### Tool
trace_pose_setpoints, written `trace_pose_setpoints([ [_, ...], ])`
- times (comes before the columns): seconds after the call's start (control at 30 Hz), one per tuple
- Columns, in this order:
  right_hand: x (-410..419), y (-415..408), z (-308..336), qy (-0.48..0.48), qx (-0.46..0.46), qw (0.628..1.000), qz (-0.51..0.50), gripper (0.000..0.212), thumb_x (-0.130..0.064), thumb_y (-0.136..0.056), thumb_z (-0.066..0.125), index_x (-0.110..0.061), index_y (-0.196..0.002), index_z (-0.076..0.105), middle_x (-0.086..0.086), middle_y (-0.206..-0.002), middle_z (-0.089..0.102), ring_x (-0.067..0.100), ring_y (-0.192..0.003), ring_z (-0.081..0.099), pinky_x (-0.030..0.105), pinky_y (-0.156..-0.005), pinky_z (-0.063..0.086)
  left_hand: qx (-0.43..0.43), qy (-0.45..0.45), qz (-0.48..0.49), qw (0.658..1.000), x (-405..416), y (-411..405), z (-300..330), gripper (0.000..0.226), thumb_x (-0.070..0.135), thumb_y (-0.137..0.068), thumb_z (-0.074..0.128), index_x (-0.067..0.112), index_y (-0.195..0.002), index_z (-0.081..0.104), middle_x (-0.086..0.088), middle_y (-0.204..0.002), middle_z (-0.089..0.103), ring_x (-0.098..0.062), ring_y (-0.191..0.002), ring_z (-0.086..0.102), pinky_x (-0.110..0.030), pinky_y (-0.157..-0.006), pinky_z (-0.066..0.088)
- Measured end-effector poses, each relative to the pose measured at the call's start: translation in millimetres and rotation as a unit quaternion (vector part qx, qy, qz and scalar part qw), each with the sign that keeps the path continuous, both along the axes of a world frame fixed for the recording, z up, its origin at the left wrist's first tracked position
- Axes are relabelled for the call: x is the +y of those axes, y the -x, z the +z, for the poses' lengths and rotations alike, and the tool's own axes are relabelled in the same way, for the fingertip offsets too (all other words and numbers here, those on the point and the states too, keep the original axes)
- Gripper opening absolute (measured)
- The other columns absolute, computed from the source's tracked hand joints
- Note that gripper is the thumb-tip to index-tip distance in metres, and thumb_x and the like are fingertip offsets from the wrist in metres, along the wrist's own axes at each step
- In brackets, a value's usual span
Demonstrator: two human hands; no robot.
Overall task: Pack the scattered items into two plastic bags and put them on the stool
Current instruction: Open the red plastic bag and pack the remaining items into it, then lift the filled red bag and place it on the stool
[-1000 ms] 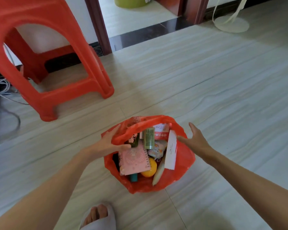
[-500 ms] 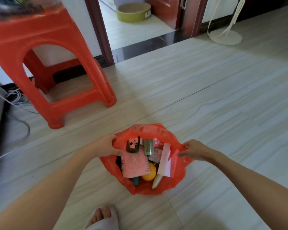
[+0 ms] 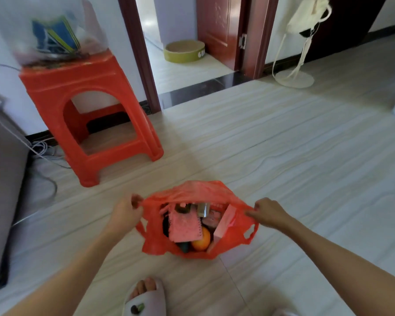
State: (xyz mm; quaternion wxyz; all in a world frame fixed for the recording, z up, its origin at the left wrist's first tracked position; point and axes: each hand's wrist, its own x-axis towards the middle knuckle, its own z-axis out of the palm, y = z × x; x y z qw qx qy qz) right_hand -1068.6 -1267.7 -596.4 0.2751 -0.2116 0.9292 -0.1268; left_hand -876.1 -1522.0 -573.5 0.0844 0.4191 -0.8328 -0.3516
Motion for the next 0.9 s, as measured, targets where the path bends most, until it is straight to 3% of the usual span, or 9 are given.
trace_pose_setpoints([
  [0.1, -24, 19, -6, 0.137, -0.142, 0.97, -0.142, 0.047, -0.039, -0.096, 0.041, 0.003, -0.087, 0.059, 0.019, -0.067, 0.069, 0.026, -0.072, 0.071, 0.035, -0.069, 0.058, 0.034, 0.014, 0.004, 0.999, -7, 35, 3, 0.013, 0.0, -0.085, 0.052, 0.005, -0.092, 0.062, -0.009, -0.084, 0.06, -0.024, -0.081, 0.056, -0.027, -0.066, 0.04],
  [0.23, -79, 45, -20, 0.194, -0.232, 0.934, -0.189, 0.066, -0.051, -0.094, 0.035, 0.008, -0.078, 0.058, 0.011, -0.046, 0.064, 0.017, -0.044, 0.065, 0.028, -0.048, 0.057, 0.045, -0.019, 0.028, 0.998, -25, 86, -15, 0.008, 0.018, -0.092, 0.051, 0.01, -0.091, 0.053, -0.003, -0.079, 0.053, -0.013, -0.063, 0.049, -0.011, -0.047, 0.038],
  [0.33, -99, 48, -30, 0.19, -0.243, 0.929, -0.207, 0.065, -0.054, -0.094, 0.031, 0.0, -0.069, 0.057, 0.009, -0.044, 0.062, 0.018, -0.044, 0.063, 0.026, -0.046, 0.055, 0.011, -0.118, 0.117, 0.986, -35, 88, -40, 0.037, 0.041, -0.091, 0.049, 0.006, -0.095, 0.055, -0.012, -0.084, 0.062, -0.026, -0.072, 0.061, -0.034, -0.068, 0.055],
  [0.4, -96, 40, -25, 0.169, -0.244, 0.928, -0.224, 0.061, -0.053, -0.094, 0.031, -0.005, -0.063, 0.052, 0.009, -0.045, 0.057, 0.02, -0.044, 0.058, 0.022, -0.046, 0.047, -0.004, -0.304, 0.224, 0.926, -25, 75, -35, 0.047, 0.057, -0.087, 0.045, 0.011, -0.084, 0.053, -0.012, -0.079, 0.062, -0.027, -0.065, 0.062, -0.039, -0.065, 0.054],
  [0.47, -85, 29, -9, 0.129, -0.248, 0.932, -0.229, 0.055, -0.049, -0.094, 0.038, -0.008, -0.057, 0.045, 0.005, -0.039, 0.049, 0.02, -0.04, 0.049, 0.018, -0.043, 0.036, -0.014, -0.453, 0.25, 0.856, -10, 60, -21, 0.052, 0.063, -0.087, 0.039, 0.014, -0.073, 0.05, -0.006, -0.058, 0.058, -0.021, -0.049, 0.057, -0.034, -0.061, 0.049],
  [0.57, -64, 9, 31, 0.094, -0.311, 0.913, -0.245, 0.044, -0.028, -0.09, 0.054, -0.007, -0.053, 0.044, 0.004, -0.031, 0.04, 0.019, -0.033, 0.04, 0.017, -0.036, 0.031, -0.074, -0.454, 0.228, 0.858, 11, 48, 17, 0.047, 0.049, -0.093, 0.044, 0.013, -0.061, 0.044, 0.002, -0.033, 0.043, -0.019, -0.043, 0.044, -0.024, -0.05, 0.038],
  [0.7, -62, -1, 112, 0.047, -0.252, 0.927, -0.273, 0.032, -0.012, -0.078, 0.061, -0.004, -0.049, 0.051, 0.001, -0.027, 0.043, 0.013, -0.025, 0.042, 0.015, -0.031, 0.031, -0.084, -0.443, 0.214, 0.867, 11, 35, 96, 0.034, 0.009, -0.092, 0.049, 0.007, -0.058, 0.044, -0.002, -0.034, 0.043, -0.011, -0.027, 0.043, -0.022, -0.041, 0.038],
  [0.83, -93, 12, 216, 0.062, -0.258, 0.924, -0.275, 0.029, -0.022, -0.068, 0.066, -0.006, -0.047, 0.055, 0.004, -0.033, 0.049, 0.019, -0.034, 0.048, 0.02, -0.039, 0.038, -0.064, -0.445, 0.225, 0.864, -19, 35, 192, 0.022, 0.007, -0.091, 0.049, 0.005, -0.069, 0.055, -0.001, -0.037, 0.056, -0.016, -0.043, 0.057, -0.026, -0.053, 0.048],
  [0.9, -106, 26, 272, 0.101, -0.28, 0.906, -0.302, 0.032, -0.022, -0.073, 0.068, -0.01, -0.048, 0.05, 0.005, -0.041, 0.047, 0.018, -0.038, 0.044, 0.023, -0.045, 0.035, -0.041, -0.457, 0.227, 0.859, -32, 41, 245, 0.025, 0.011, -0.09, 0.047, 0.008, -0.067, 0.055, -0.001, -0.04, 0.059, -0.019, -0.056, 0.056, -0.027, -0.061, 0.043],
])
